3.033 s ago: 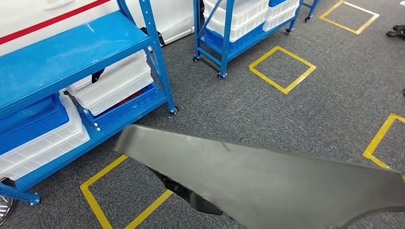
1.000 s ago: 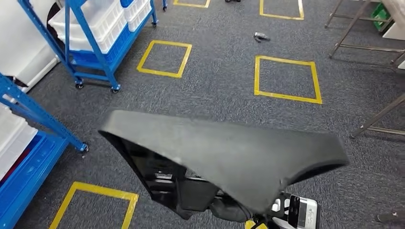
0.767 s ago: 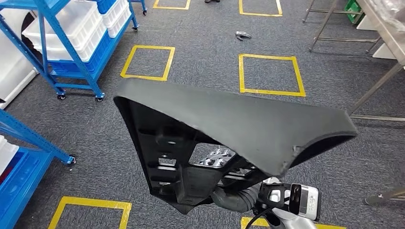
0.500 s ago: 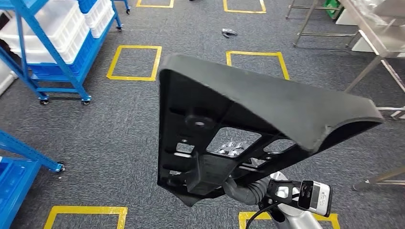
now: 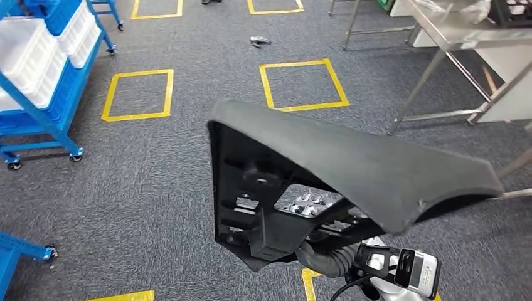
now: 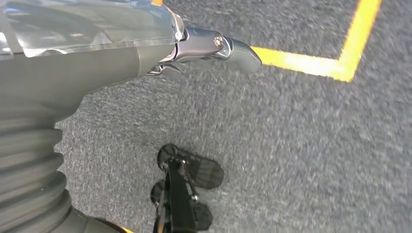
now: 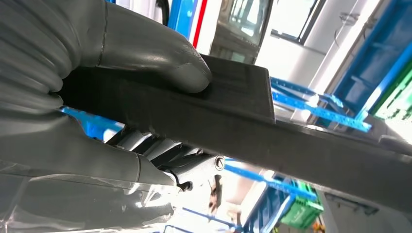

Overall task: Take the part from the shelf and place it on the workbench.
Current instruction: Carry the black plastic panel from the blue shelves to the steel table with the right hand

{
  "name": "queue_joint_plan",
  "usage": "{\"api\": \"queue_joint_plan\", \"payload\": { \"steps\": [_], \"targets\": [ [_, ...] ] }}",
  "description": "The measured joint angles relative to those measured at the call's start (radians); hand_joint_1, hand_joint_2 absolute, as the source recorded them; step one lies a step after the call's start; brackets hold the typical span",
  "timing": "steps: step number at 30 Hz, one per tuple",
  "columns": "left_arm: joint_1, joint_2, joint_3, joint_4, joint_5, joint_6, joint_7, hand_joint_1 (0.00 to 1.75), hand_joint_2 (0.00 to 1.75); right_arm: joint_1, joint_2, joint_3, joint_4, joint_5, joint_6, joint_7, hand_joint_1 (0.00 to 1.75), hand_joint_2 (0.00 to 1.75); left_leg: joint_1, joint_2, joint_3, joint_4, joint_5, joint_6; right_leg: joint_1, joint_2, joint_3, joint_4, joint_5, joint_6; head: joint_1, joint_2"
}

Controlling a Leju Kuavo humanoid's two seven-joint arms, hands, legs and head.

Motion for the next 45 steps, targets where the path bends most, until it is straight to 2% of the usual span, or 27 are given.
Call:
{"api": "queue_joint_plan", "payload": {
  "steps": [2,4,5,6,9,11,13,14,16,18,19,21,22,23,25,27,29,30,32,34,36,37,38,40,42,44,45],
  "targets": [
    [0.0,0.001,0.001,0.0,0.0,-0.004,-0.001,0.0,1.75,-0.001,0.0,0.0,-0.003,-0.003,0.006,0.0,1.64,1.75,0.004,-0.051,-0.039,0.093,-0.052,-0.007,-0.007,0.02,0.006,-0.008,0.005,-0.005,-0.002,0.0],
    [0.003,0.003,0.004,-0.001,0.003,-0.004,0.0,0.0,1.75,-0.001,-0.001,0.001,-0.002,-0.007,0.011,0.0,1.64,1.75,0.005,-0.075,-0.106,0.224,-0.106,-0.011,-0.008,0.044,0.005,-0.006,0.006,-0.008,-0.003,0.0],
    [0.004,0.004,0.006,-0.001,0.004,-0.003,0.002,0.0,1.75,0.0,-0.001,0.001,-0.001,-0.008,0.013,0.0,1.64,1.75,0.006,-0.077,-0.128,0.261,-0.11,-0.013,-0.009,0.057,0.005,-0.005,0.006,-0.008,-0.003,0.0],
    [0.004,0.004,0.007,-0.002,0.005,-0.003,0.004,0.0,1.75,-0.001,-0.001,0.002,-0.001,-0.01,0.016,0.002,1.64,1.75,0.008,-0.078,-0.133,0.261,-0.095,-0.015,-0.01,0.069,0.005,-0.002,0.005,-0.006,-0.003,0.0],
    [-0.001,0.004,0.009,-0.002,0.007,-0.003,0.01,0.0,1.75,-0.01,-0.001,0.008,-0.001,-0.014,0.021,0.016,1.64,1.75,0.016,-0.105,-0.062,0.087,0.01,-0.022,-0.017,0.104,0.002,0.017,-0.005,0.007,-0.004,0.0],
    [-0.005,0.003,0.011,-0.002,0.01,-0.003,0.012,0.0,1.75,-0.017,0.002,0.015,-0.001,-0.015,0.023,0.032,1.64,1.75,0.018,-0.127,-0.029,0.01,0.033,-0.015,-0.017,0.121,-0.007,0.031,-0.011,0.018,-0.004,0.0],
    [-0.007,0.002,0.014,-0.002,0.014,-0.002,0.014,0.0,1.75,-0.021,0.005,0.022,-0.001,-0.016,0.023,0.044,1.64,1.75,0.015,-0.121,-0.027,0.003,0.032,0.0,-0.018,0.134,-0.014,0.034,-0.01,0.027,-0.005,0.0],
    [-0.009,0.001,0.015,-0.002,0.016,-0.001,0.014,0.0,1.75,-0.022,0.005,0.024,-0.001,-0.016,0.023,0.048,1.64,1.75,0.015,-0.114,-0.028,0.002,0.034,0.006,-0.018,0.13,-0.016,0.037,-0.012,0.03,-0.005,0.0],
    [-0.01,-0.002,0.016,-0.002,0.021,0.001,0.014,0.0,1.75,-0.026,0.005,0.027,-0.001,-0.017,0.023,0.053,1.64,1.75,0.017,-0.098,-0.028,-0.003,0.037,0.018,-0.018,0.094,-0.034,0.075,-0.039,0.039,-0.001,0.0],
    [-0.009,-0.003,0.017,-0.002,0.023,0.002,0.014,0.0,1.75,-0.032,0.005,0.03,-0.001,-0.018,0.022,0.054,1.64,1.75,0.016,-0.081,-0.03,-0.004,0.038,0.025,-0.019,0.054,-0.086,0.183,-0.099,0.048,0.003,0.0],
    [-0.007,-0.003,0.018,-0.002,0.024,0.003,0.014,0.0,1.75,-0.033,0.005,0.031,0.0,-0.018,0.022,0.054,1.64,1.75,0.015,-0.071,-0.032,-0.004,0.037,0.027,-0.021,0.047,-0.119,0.249,-0.127,0.05,0.003,0.0],
    [-0.006,-0.003,0.021,-0.002,0.025,0.004,0.013,0.0,1.75,-0.033,0.005,0.033,0.001,-0.018,0.022,0.054,1.64,1.75,0.012,-0.049,-0.032,-0.004,0.036,0.028,-0.024,0.043,-0.151,0.312,-0.136,0.05,0.003,0.0],
    [-0.007,-0.003,0.022,-0.002,0.026,0.004,0.011,0.0,1.75,-0.033,0.005,0.034,0.001,-0.019,0.022,0.054,1.64,1.75,0.011,-0.039,-0.031,-0.004,0.034,0.028,-0.023,0.041,-0.138,0.288,-0.114,0.048,0.003,0.0],
    [-0.008,-0.003,0.023,-0.002,0.027,0.004,0.009,0.0,1.75,-0.033,0.005,0.035,0.001,-0.02,0.023,0.054,1.64,1.75,0.01,-0.029,-0.028,-0.004,0.033,0.028,-0.021,0.034,-0.107,0.228,-0.078,0.042,0.003,0.0],
    [-0.009,-0.003,0.025,-0.002,0.032,0.004,0.006,0.0,1.75,-0.038,0.005,0.038,0.001,-0.024,0.026,0.054,1.64,1.75,0.006,-0.011,-0.022,-0.004,0.028,0.025,-0.009,-0.004,-0.036,0.09,-0.026,0.026,0.003,0.0],
    [-0.011,-0.004,0.029,-0.002,0.041,0.004,0.005,0.0,1.75,-0.043,0.005,0.041,0.002,-0.028,0.033,0.055,1.64,1.75,0.003,0.007,-0.019,-0.006,0.024,0.017,0.003,-0.027,-0.009,0.03,-0.018,0.015,0.003,0.0],
    [-0.014,-0.004,0.034,-0.002,0.053,0.004,0.005,0.0,1.75,-0.045,0.005,0.043,0.005,-0.031,0.04,0.054,1.64,1.75,0.001,0.024,-0.012,-0.01,0.022,0.008,0.003,-0.008,-0.007,0.02,-0.015,0.008,0.002,0.0],
    [-0.017,-0.003,0.037,-0.002,0.058,0.003,0.005,0.0,1.75,-0.046,0.005,0.044,0.007,-0.033,0.041,0.052,1.64,1.75,0.002,0.016,-0.009,-0.007,0.017,0.002,-0.001,0.003,-0.002,0.011,-0.011,0.006,0.002,0.0],
    [-0.019,-0.002,0.043,-0.003,0.069,0.001,0.006,0.0,1.75,-0.055,0.006,0.047,0.012,-0.037,0.042,0.049,1.64,1.75,0.004,-0.031,-0.028,0.048,-0.02,-0.006,-0.011,0.022,0.009,-0.004,-0.003,0.001,0.0,0.0],
    [-0.017,-0.001,0.049,-0.003,0.073,-0.001,0.01,0.0,1.75,-0.065,0.007,0.05,0.018,-0.042,0.042,0.053,1.64,1.75,0.007,-0.071,-0.086,0.166,-0.077,-0.012,-0.013,0.041,0.01,-0.005,-0.002,-0.003,-0.002,0.0],
    [-0.012,0.003,0.054,-0.004,0.074,-0.004,0.021,0.0,1.75,-0.07,0.007,0.053,0.023,-0.051,0.041,0.066,1.64,1.75,0.009,-0.077,-0.135,0.252,-0.096,-0.017,-0.014,0.067,0.01,-0.003,-0.003,-0.003,-0.002,0.0],
    [-0.011,0.007,0.055,-0.004,0.073,-0.006,0.028,0.0,1.75,-0.074,0.007,0.053,0.024,-0.056,0.041,0.072,1.64,1.75,0.011,-0.078,-0.139,0.249,-0.078,-0.02,-0.016,0.08,0.011,0.0,-0.005,-0.001,-0.002,0.0],
    [-0.01,0.01,0.056,-0.005,0.073,-0.008,0.036,0.0,1.75,-0.078,0.007,0.054,0.025,-0.06,0.041,0.078,1.64,1.75,0.014,-0.081,-0.123,0.205,-0.042,-0.023,-0.018,0.094,0.011,0.005,-0.008,0.002,-0.002,0.0],
    [-0.009,0.017,0.057,-0.006,0.073,-0.01,0.05,0.0,1.75,-0.084,0.007,0.054,0.025,-0.063,0.039,0.085,1.64,1.75,0.022,-0.116,-0.07,0.076,0.021,-0.027,-0.022,0.118,0.007,0.021,-0.018,0.013,-0.003,0.0],
    [-0.007,0.022,0.06,-0.009,0.075,-0.008,0.065,0.0,1.75,-0.086,0.007,0.053,0.024,-0.065,0.037,0.087,1.64,1.75,0.026,-0.148,-0.044,0.013,0.034,-0.021,-0.022,0.137,-0.004,0.034,-0.025,0.024,-0.003,0.0],
    [-0.006,0.025,0.062,-0.012,0.076,-0.003,0.078,0.0,1.75,-0.082,0.004,0.051,0.024,-0.065,0.036,0.078,1.64,1.75,0.025,-0.139,-0.042,0.011,0.031,-0.005,-0.024,0.153,-0.012,0.036,-0.024,0.033,-0.004,0.0],
    [-0.006,0.027,0.063,-0.013,0.077,0.0,0.082,0.0,1.75,-0.079,0.002,0.049,0.024,-0.065,0.036,0.073,1.64,1.75,0.025,-0.13,-0.041,0.008,0.032,0.001,-0.024,0.148,-0.014,0.037,-0.025,0.037,-0.004,0.0]
  ]
}}
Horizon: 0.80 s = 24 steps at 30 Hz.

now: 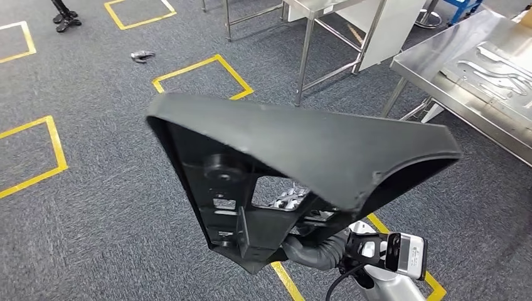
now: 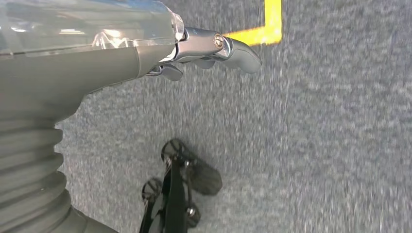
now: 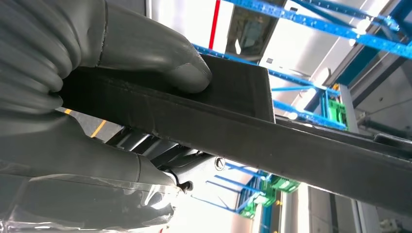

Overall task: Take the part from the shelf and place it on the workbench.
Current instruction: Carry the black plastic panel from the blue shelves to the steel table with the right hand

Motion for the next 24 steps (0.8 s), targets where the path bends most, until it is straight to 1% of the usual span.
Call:
{"api": "queue_joint_plan", "payload": {
  "steps": [1,2,3,4,5,6,7,8,9,10,11,12,13,14,15,16,17,18,19,20,21,22,23,24],
  "targets": [
    [-0.001,0.002,0.001,-0.001,0.0,0.003,0.004,0.0,1.75,0.002,-0.003,-0.002,0.0,0.0,0.0,-0.006,1.64,1.75,0.001,0.01,0.002,-0.003,0.001,0.007,0.001,-0.019,-0.005,0.012,-0.008,0.005,0.001,0.0],
    [-0.001,0.003,0.001,-0.002,0.0,0.005,0.006,0.0,1.75,0.004,-0.005,-0.004,0.0,0.001,0.0,-0.012,1.64,1.75,0.001,0.02,0.005,-0.006,0.001,0.013,0.002,-0.046,-0.02,0.043,-0.026,0.01,0.003,0.0],
    [0.0,0.004,0.002,-0.003,0.0,0.007,0.008,0.0,1.75,0.005,-0.006,-0.005,0.0,0.002,0.0,-0.016,1.64,1.75,0.0,0.031,0.006,-0.008,0.0,0.018,0.002,-0.075,-0.046,0.094,-0.052,0.014,0.004,0.0],
    [0.002,0.006,0.003,-0.004,0.0,0.008,0.009,0.0,1.75,0.006,-0.007,-0.005,0.0,0.002,0.0,-0.02,1.64,1.75,-0.002,0.043,0.007,-0.008,-0.002,0.021,0.001,-0.095,-0.081,0.16,-0.082,0.018,0.006,0.0],
    [0.004,0.006,0.003,-0.004,0.0,0.009,0.01,0.0,1.75,0.008,-0.007,-0.005,0.001,0.003,0.001,-0.022,1.64,1.75,-0.004,0.055,0.008,-0.008,-0.004,0.022,0.0,-0.102,-0.116,0.223,-0.104,0.02,0.006,0.0],
    [0.004,0.006,0.003,-0.005,0.0,0.009,0.012,0.0,1.75,0.009,-0.008,-0.006,0.001,0.003,0.001,-0.022,1.64,1.75,-0.005,0.067,0.01,-0.008,-0.006,0.023,-0.001,-0.104,-0.14,0.262,-0.109,0.02,0.006,0.0],
    [0.004,0.007,0.004,-0.006,0.0,0.009,0.012,0.0,1.75,0.011,-0.009,-0.006,0.001,0.003,0.001,-0.022,1.64,1.75,-0.006,0.079,0.013,-0.008,-0.009,0.023,-0.002,-0.106,-0.144,0.263,-0.094,0.019,0.006,0.0],
    [0.003,0.007,0.004,-0.006,0.0,0.01,0.012,0.0,1.75,0.011,-0.009,-0.006,0.002,0.003,0.001,-0.022,1.64,1.75,-0.007,0.09,0.018,-0.008,-0.012,0.022,-0.001,-0.109,-0.128,0.225,-0.062,0.015,0.006,0.0],
    [0.003,0.007,0.004,-0.007,0.0,0.01,0.013,0.0,1.75,0.011,-0.01,-0.006,0.001,0.003,0.001,-0.021,1.64,1.75,-0.009,0.099,0.024,-0.009,-0.016,0.021,0.003,-0.121,-0.095,0.158,-0.022,0.007,0.006,0.0],
    [0.002,0.007,0.004,-0.007,0.0,0.009,0.013,0.0,1.75,0.01,-0.01,-0.006,0.001,0.003,0.001,-0.021,1.64,1.75,-0.01,0.109,0.03,-0.01,-0.02,0.019,0.01,-0.144,-0.06,0.09,0.004,-0.001,0.006,0.0],
    [0.002,0.006,0.004,-0.007,0.0,0.009,0.013,0.0,1.75,0.009,-0.011,-0.007,0.001,0.004,0.002,-0.021,1.64,1.75,-0.012,0.117,0.035,-0.011,-0.023,0.017,0.018,-0.165,-0.034,0.037,0.021,-0.01,0.006,0.0],
    [0.002,0.006,0.004,-0.007,0.0,0.009,0.013,0.0,1.75,0.007,-0.011,-0.007,0.001,0.004,0.002,-0.022,1.64,1.75,-0.014,0.127,0.038,-0.013,-0.025,0.013,0.025,-0.18,-0.019,0.006,0.026,-0.017,0.006,0.0],
    [0.002,0.006,0.004,-0.007,0.0,0.009,0.013,0.0,1.75,0.006,-0.011,-0.007,0.001,0.004,0.002,-0.022,1.64,1.75,-0.015,0.138,0.041,-0.015,-0.027,0.009,0.03,-0.184,-0.017,-0.004,0.021,-0.021,0.006,0.0],
    [0.001,0.006,0.004,-0.007,0.0,0.008,0.013,0.0,1.75,0.006,-0.012,-0.008,0.001,0.004,0.002,-0.022,1.64,1.75,-0.016,0.149,0.045,-0.019,-0.028,0.005,0.032,-0.172,-0.017,-0.008,0.022,-0.024,0.007,0.0],
    [0.0,0.006,0.004,-0.007,-0.001,0.007,0.013,0.0,1.75,0.007,-0.012,-0.008,0.0,0.005,0.001,-0.022,1.64,1.75,-0.016,0.154,0.05,-0.021,-0.032,0.0,0.027,-0.16,-0.013,-0.015,0.025,-0.026,0.006,0.0],
    [-0.002,0.006,0.004,-0.008,-0.002,0.005,0.011,0.0,1.75,0.006,-0.012,-0.008,-0.001,0.007,0.001,-0.021,1.64,1.75,-0.016,0.143,0.051,-0.014,-0.039,-0.005,0.023,-0.149,-0.007,-0.023,0.028,-0.03,0.006,0.0],
    [-0.004,0.007,0.004,-0.008,-0.003,0.002,0.009,0.0,1.75,0.004,-0.012,-0.008,-0.003,0.009,-0.001,-0.019,1.64,1.75,-0.015,0.122,0.043,0.011,-0.056,-0.008,0.017,-0.139,-0.001,-0.032,0.032,-0.033,0.005,0.0],
    [-0.004,0.009,0.004,-0.008,-0.004,-0.001,0.006,0.0,1.75,0.001,-0.012,-0.008,-0.006,0.011,-0.004,-0.016,1.64,1.75,-0.014,0.096,0.022,0.056,-0.081,-0.011,0.013,-0.128,0.005,-0.038,0.034,-0.035,0.004,0.0],
    [-0.004,0.011,0.004,-0.009,-0.005,-0.004,0.003,0.0,1.75,-0.002,-0.012,-0.008,-0.008,0.013,-0.008,-0.01,1.64,1.75,-0.014,0.072,-0.009,0.12,-0.11,-0.013,0.012,-0.117,0.007,-0.04,0.034,-0.038,0.004,0.0],
    [-0.002,0.014,0.004,-0.009,-0.008,-0.006,0.0,0.0,1.75,-0.003,-0.011,-0.008,-0.011,0.014,-0.012,-0.004,1.64,1.75,-0.014,0.06,-0.045,0.186,-0.135,-0.014,0.012,-0.105,0.007,-0.039,0.033,-0.039,0.003,0.0],
    [0.0,0.017,0.004,-0.009,-0.011,-0.008,-0.002,0.0,1.75,-0.001,-0.011,-0.008,-0.014,0.015,-0.016,0.001,1.64,1.75,-0.014,0.056,-0.075,0.235,-0.146,-0.016,0.012,-0.092,0.008,-0.038,0.032,-0.04,0.003,0.0],
    [0.002,0.02,0.004,-0.009,-0.015,-0.009,-0.002,0.0,1.75,0.001,-0.011,-0.007,-0.016,0.015,-0.018,0.004,1.64,1.75,-0.014,0.054,-0.091,0.252,-0.138,-0.017,0.012,-0.079,0.009,-0.037,0.031,-0.04,0.003,0.0],
    [0.002,0.022,0.004,-0.009,-0.019,-0.009,-0.002,0.0,1.75,0.004,-0.011,-0.007,-0.02,0.015,-0.02,0.006,1.64,1.75,-0.013,0.053,-0.088,0.23,-0.11,-0.017,0.011,-0.065,0.01,-0.035,0.029,-0.038,0.003,0.0],
    [0.001,0.024,0.003,-0.009,-0.021,-0.01,-0.002,0.0,1.75,0.007,-0.011,-0.007,-0.023,0.015,-0.02,0.006,1.64,1.75,-0.012,0.047,-0.069,0.175,-0.068,-0.017,0.01,-0.052,0.012,-0.031,0.026,-0.036,0.003,0.0]
  ]
}}
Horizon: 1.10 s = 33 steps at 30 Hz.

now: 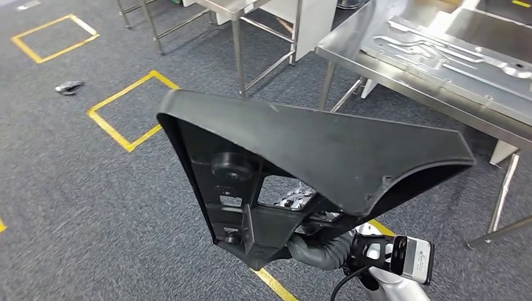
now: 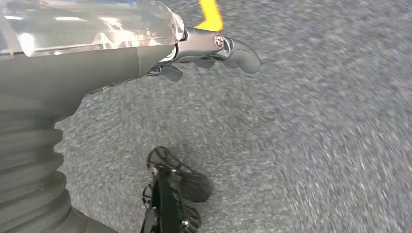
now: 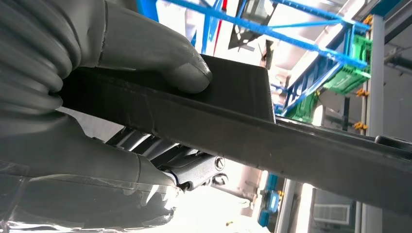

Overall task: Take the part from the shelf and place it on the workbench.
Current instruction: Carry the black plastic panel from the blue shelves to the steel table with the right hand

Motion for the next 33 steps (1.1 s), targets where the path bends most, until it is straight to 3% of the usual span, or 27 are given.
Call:
{"api": "queue_joint_plan", "payload": {
  "steps": [2,4,6,7,9,11,13,14,15,16,18,20,22,26,30,31,33],
  "targets": [
    [-0.001,0.004,-0.001,0.0,-0.002,-0.001,0.0,0.0,1.75,0.006,-0.001,0.0,-0.005,0.001,0.0,-0.005,1.64,1.75,0.005,-0.043,0.05,-0.125,0.06,0.002,-0.001,0.023,-0.002,0.013,-0.009,0.008,0.0,0.0],
    [0.0,0.006,-0.001,0.0,-0.001,0.002,0.002,0.0,1.75,0.013,-0.002,0.001,-0.007,0.003,0.002,-0.02,1.64,1.75,0.008,-0.075,0.072,-0.18,0.07,0.008,-0.003,0.045,-0.012,0.021,-0.012,0.018,0.001,0.0],
    [0.001,0.006,-0.001,0.0,0.004,0.003,0.006,0.0,1.75,0.02,-0.004,0.001,-0.004,0.008,0.006,-0.044,1.64,1.75,0.006,-0.06,0.075,-0.186,0.071,0.018,-0.005,0.062,-0.018,0.021,-0.01,0.028,0.0,0.0],
    [-0.001,0.005,-0.001,0.0,0.007,0.0,0.008,0.0,1.75,0.023,-0.005,0.001,-0.001,0.012,0.008,-0.054,1.64,1.75,0.007,-0.05,0.077,-0.189,0.072,0.024,-0.005,0.053,-0.021,0.026,-0.013,0.034,0.001,0.0],
    [0.0,0.005,-0.001,0.0,0.01,-0.018,0.011,0.0,1.75,0.022,-0.005,0.001,0.007,0.019,0.009,-0.069,1.64,1.75,0.01,-0.028,0.083,-0.196,0.074,0.035,-0.004,0.004,-0.049,0.084,-0.046,0.046,0.005,0.0],
    [0.006,0.008,-0.001,0.0,0.01,-0.045,0.011,0.0,1.75,0.02,-0.006,0.001,0.014,0.022,0.008,-0.075,1.64,1.75,0.009,-0.005,0.085,-0.197,0.071,0.041,-0.008,-0.041,-0.114,0.207,-0.102,0.056,0.008,0.0],
    [0.011,0.016,-0.001,-0.003,0.014,-0.058,0.011,0.0,1.75,0.019,-0.008,-0.002,0.019,0.023,0.005,-0.071,1.64,1.75,0.008,0.018,0.087,-0.196,0.067,0.04,-0.012,-0.052,-0.166,0.296,-0.121,0.059,0.008,0.0],
    [0.013,0.023,0.0,-0.007,0.018,-0.054,0.014,0.0,1.75,0.019,-0.009,-0.006,0.02,0.023,0.004,-0.067,1.64,1.75,0.008,0.03,0.09,-0.196,0.064,0.039,-0.013,-0.055,-0.165,0.289,-0.104,0.058,0.008,0.0],
    [0.014,0.03,0.002,-0.014,0.021,-0.048,0.017,0.0,1.75,0.02,-0.011,-0.01,0.02,0.023,0.003,-0.062,1.64,1.75,0.008,0.041,0.095,-0.196,0.061,0.037,-0.012,-0.06,-0.143,0.244,-0.072,0.054,0.008,0.0],
    [0.015,0.039,0.004,-0.022,0.024,-0.04,0.021,0.0,1.75,0.02,-0.012,-0.015,0.019,0.023,0.003,-0.059,1.64,1.75,0.008,0.05,0.1,-0.197,0.058,0.035,-0.009,-0.073,-0.107,0.173,-0.034,0.047,0.008,0.0],
    [0.017,0.055,0.01,-0.039,0.026,-0.031,0.029,0.0,1.75,0.022,-0.014,-0.022,0.014,0.024,0.003,-0.06,1.64,1.75,0.004,0.066,0.11,-0.198,0.05,0.027,0.005,-0.112,-0.044,0.051,0.005,0.031,0.008,0.0],
    [0.02,0.07,0.016,-0.055,0.029,-0.029,0.034,0.0,1.75,0.028,-0.016,-0.027,0.01,0.028,0.003,-0.066,1.64,1.75,0.001,0.084,0.117,-0.201,0.045,0.018,0.015,-0.124,-0.03,0.017,0.003,0.021,0.008,0.0],
    [0.022,0.081,0.022,-0.07,0.034,-0.028,0.035,0.0,1.75,0.04,-0.018,-0.03,0.008,0.036,0.003,-0.076,1.64,1.75,0.001,0.092,0.127,-0.205,0.04,0.007,0.012,-0.101,-0.025,0.007,0.007,0.015,0.008,0.0],
    [0.025,0.091,0.026,-0.088,0.038,-0.028,0.031,0.0,1.75,0.049,-0.02,-0.033,0.005,0.045,0.006,-0.084,1.64,1.75,0.006,0.021,0.088,-0.106,-0.024,-0.002,0.001,-0.069,-0.006,-0.012,0.013,-0.001,0.006,0.0],
    [0.026,0.095,0.027,-0.092,0.037,-0.028,0.03,0.0,1.75,0.051,-0.019,-0.033,0.005,0.047,0.007,-0.084,1.64,1.75,0.006,0.011,0.063,-0.057,-0.049,-0.002,0.002,-0.063,-0.006,-0.012,0.012,-0.004,0.006,0.0],
    [0.029,0.097,0.029,-0.096,0.036,-0.029,0.029,0.0,1.75,0.052,-0.019,-0.033,0.006,0.048,0.008,-0.084,1.64,1.75,0.006,0.009,0.036,-0.012,-0.061,-0.003,0.002,-0.052,-0.005,-0.012,0.012,-0.005,0.006,0.0],
    [0.034,0.1,0.032,-0.105,0.029,-0.032,0.024,0.0,1.75,0.054,-0.02,-0.033,0.006,0.05,0.008,-0.084,1.64,1.75,0.008,-0.004,0.025,-0.034,-0.008,-0.005,0.002,-0.013,-0.002,-0.003,0.005,-0.002,0.006,0.0]
  ]
}}
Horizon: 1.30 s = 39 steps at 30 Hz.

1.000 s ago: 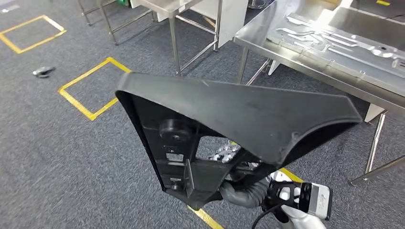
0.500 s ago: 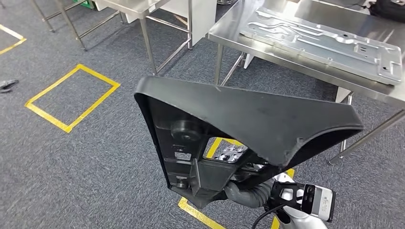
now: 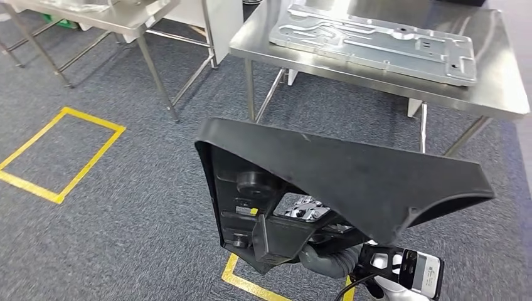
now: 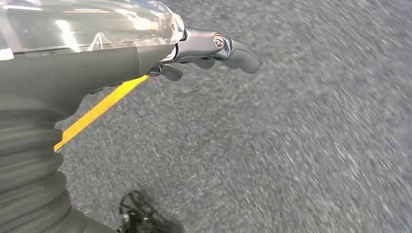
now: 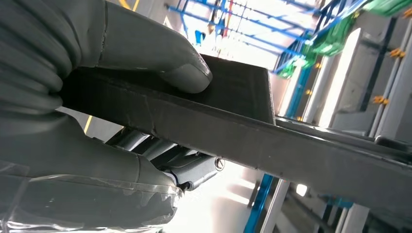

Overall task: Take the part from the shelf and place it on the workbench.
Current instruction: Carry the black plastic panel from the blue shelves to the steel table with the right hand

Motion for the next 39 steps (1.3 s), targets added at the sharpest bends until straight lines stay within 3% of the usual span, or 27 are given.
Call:
{"api": "queue_joint_plan", "payload": {
  "steps": [1,2,4,6,8,10,12,13,14,15,17,19,21,23,25,27,28,29,30,31,33,34,36,37,39],
  "targets": [
    [0.002,0.002,0.002,-0.004,-0.005,-0.003,-0.003,0.0,1.75,0.001,0.0,0.0,0.0,0.001,0.0,0.0,1.64,1.75,0.002,-0.02,0.006,-0.035,0.031,0.0,0.0,0.022,0.0,0.007,-0.005,0.003,0.0,0.0],
    [0.001,0.003,0.002,-0.006,-0.009,-0.008,-0.005,0.0,1.75,0.001,0.0,0.0,0.001,0.001,0.001,0.0,1.64,1.75,0.004,-0.039,0.033,-0.107,0.07,0.003,0.0,0.038,-0.001,0.015,-0.01,0.009,0.0,0.0],
    [-0.001,0.004,0.001,-0.006,-0.018,-0.019,-0.007,0.0,1.75,0.003,0.0,0.001,0.001,0.0,0.001,0.0,1.64,1.75,0.002,-0.058,0.052,-0.149,0.075,0.012,-0.002,0.057,-0.009,0.022,-0.013,0.019,0.0,0.0],
    [-0.006,-0.002,0.001,0.0,-0.027,-0.03,-0.01,0.0,1.75,0.006,0.0,0.001,0.001,0.0,0.003,0.0,1.64,1.75,0.001,-0.041,0.056,-0.157,0.078,0.024,-0.004,0.064,-0.013,0.023,-0.012,0.03,0.001,0.0],
    [-0.013,-0.014,0.0,0.015,-0.032,-0.035,-0.014,0.0,1.75,0.004,0.0,0.002,0.003,0.0,0.01,0.001,1.64,1.75,0.004,-0.022,0.064,-0.166,0.082,0.037,-0.002,0.022,-0.026,0.054,-0.033,0.043,0.005,0.0],
    [-0.016,-0.03,-0.001,0.033,-0.036,-0.039,-0.016,0.0,1.75,-0.001,0.001,0.005,0.007,-0.001,0.015,0.003,1.64,1.75,0.003,0.0,0.068,-0.17,0.08,0.046,-0.007,-0.028,-0.08,0.16,-0.086,0.054,0.009,0.0],
    [-0.018,-0.05,-0.002,0.054,-0.041,-0.046,-0.016,0.0,1.75,-0.007,0.002,0.009,0.012,-0.009,0.017,0.013,1.64,1.75,0.003,0.024,0.069,-0.17,0.076,0.048,-0.015,-0.038,-0.145,0.274,-0.124,0.061,0.009,0.0],
    [-0.02,-0.059,-0.003,0.064,-0.044,-0.049,-0.016,0.0,1.75,-0.01,0.002,0.01,0.014,-0.015,0.018,0.022,1.64,1.75,0.003,0.035,0.071,-0.17,0.074,0.047,-0.018,-0.039,-0.156,0.29,-0.117,0.064,0.009,0.0],
    [-0.022,-0.069,-0.004,0.072,-0.046,-0.052,-0.015,0.0,1.75,-0.015,0.002,0.011,0.015,-0.021,0.018,0.031,1.64,1.75,0.003,0.046,0.074,-0.17,0.072,0.046,-0.02,-0.043,-0.146,0.266,-0.093,0.064,0.009,0.0],
    [-0.026,-0.077,-0.006,0.078,-0.047,-0.054,-0.014,0.0,1.75,-0.021,0.003,0.012,0.016,-0.025,0.018,0.038,1.64,1.75,0.003,0.056,0.078,-0.17,0.069,0.044,-0.021,-0.051,-0.116,0.208,-0.057,0.063,0.01,0.0],
    [-0.032,-0.088,-0.009,0.088,-0.05,-0.057,-0.011,0.0,1.75,-0.033,0.004,0.013,0.016,-0.032,0.018,0.045,1.64,1.75,0.0,0.073,0.087,-0.169,0.062,0.036,-0.014,-0.089,-0.048,0.074,-0.005,0.054,0.01,0.0],
    [-0.036,-0.094,-0.012,0.095,-0.055,-0.063,-0.007,0.0,1.75,-0.043,0.005,0.015,0.016,-0.04,0.017,0.054,1.64,1.75,-0.004,0.089,0.093,-0.17,0.056,0.025,-0.004,-0.107,-0.021,0.016,0.004,0.045,0.009,0.0],
    [-0.042,-0.102,-0.018,0.102,-0.062,-0.069,-0.005,0.0,1.75,-0.048,0.006,0.016,0.014,-0.046,0.015,0.062,1.64,1.75,-0.005,0.103,0.1,-0.175,0.052,0.015,-0.004,-0.086,-0.02,0.011,0.005,0.037,0.009,0.0],
    [-0.05,-0.111,-0.024,0.108,-0.066,-0.072,-0.005,0.0,1.75,-0.051,0.008,0.017,0.012,-0.05,0.015,0.066,1.64,1.75,-0.002,0.073,0.097,-0.154,0.033,0.007,-0.01,-0.067,-0.012,-0.001,0.009,0.026,0.008,0.0],
    [-0.052,-0.117,-0.027,0.113,-0.069,-0.069,-0.009,0.0,1.75,-0.054,0.013,0.018,0.01,-0.051,0.015,0.071,1.64,1.75,0.001,0.025,0.052,-0.055,-0.021,0.004,-0.012,-0.049,-0.006,-0.007,0.01,0.017,0.006,0.0],
    [-0.049,-0.121,-0.028,0.117,-0.071,-0.061,-0.017,0.0,1.75,-0.052,0.017,0.019,0.01,-0.051,0.015,0.076,1.64,1.75,0.001,0.011,-0.018,0.075,-0.07,0.002,-0.01,-0.026,-0.005,-0.005,0.007,0.011,0.004,0.0],
    [-0.048,-0.122,-0.029,0.117,-0.071,-0.058,-0.021,0.0,1.75,-0.05,0.017,0.02,0.01,-0.051,0.015,0.076,1.64,1.75,0.001,0.01,-0.039,0.106,-0.07,0.001,-0.009,-0.013,-0.004,-0.004,0.006,0.011,0.004,0.0],
    [-0.048,-0.122,-0.029,0.117,-0.07,-0.056,-0.023,0.0,1.75,-0.049,0.017,0.02,0.01,-0.051,0.015,0.076,1.64,1.75,0.001,0.009,-0.044,0.099,-0.048,0.001,-0.009,0.001,-0.003,-0.002,0.005,0.011,0.004,0.0],
    [-0.048,-0.122,-0.03,0.118,-0.07,-0.055,-0.025,0.0,1.75,-0.048,0.017,0.02,0.01,-0.051,0.015,0.076,1.64,1.75,0.002,0.004,-0.029,0.053,-0.009,0.002,-0.009,0.015,-0.001,0.001,0.002,0.013,0.004,0.0],
    [-0.049,-0.122,-0.031,0.118,-0.07,-0.055,-0.026,0.0,1.75,-0.048,0.017,0.02,0.01,-0.051,0.015,0.076,1.64,1.75,0.003,-0.012,-0.004,-0.016,0.033,0.005,-0.011,0.028,0.0,0.005,-0.002,0.016,0.005,0.0],
    [-0.049,-0.122,-0.033,0.118,-0.071,-0.053,-0.026,0.0,1.75,-0.047,0.018,0.02,0.01,-0.05,0.015,0.076,1.64,1.75,0.004,-0.048,0.04,-0.126,0.077,0.011,-0.011,0.05,-0.003,0.016,-0.009,0.026,0.005,0.0],
    [-0.049,-0.122,-0.035,0.118,-0.073,-0.051,-0.025,0.0,1.75,-0.044,0.018,0.019,0.009,-0.049,0.014,0.076,1.64,1.75,0.003,-0.06,0.049,-0.147,0.079,0.015,-0.012,0.059,-0.007,0.019,-0.01,0.031,0.005,0.0],
    [-0.051,-0.122,-0.037,0.118,-0.076,-0.047,-0.023,0.0,1.75,-0.035,0.019,0.017,0.007,-0.046,0.012,0.076,1.64,1.75,0.002,-0.048,0.054,-0.152,0.077,0.025,-0.014,0.077,-0.011,0.018,-0.009,0.043,0.004,0.0],
    [-0.053,-0.121,-0.039,0.118,-0.078,-0.046,-0.022,0.0,1.75,-0.029,0.019,0.014,0.005,-0.043,0.011,0.075,1.64,1.75,0.002,-0.039,0.057,-0.155,0.079,0.032,-0.014,0.071,-0.012,0.02,-0.011,0.048,0.005,0.0],
    [-0.055,-0.121,-0.043,0.118,-0.08,-0.041,-0.018,0.0,1.75,-0.022,0.019,0.009,0.0,-0.037,0.011,0.074,1.64,1.75,0.005,-0.018,0.065,-0.164,0.081,0.045,-0.012,0.026,-0.034,0.068,-0.038,0.057,0.009,0.0]
  ]
}}
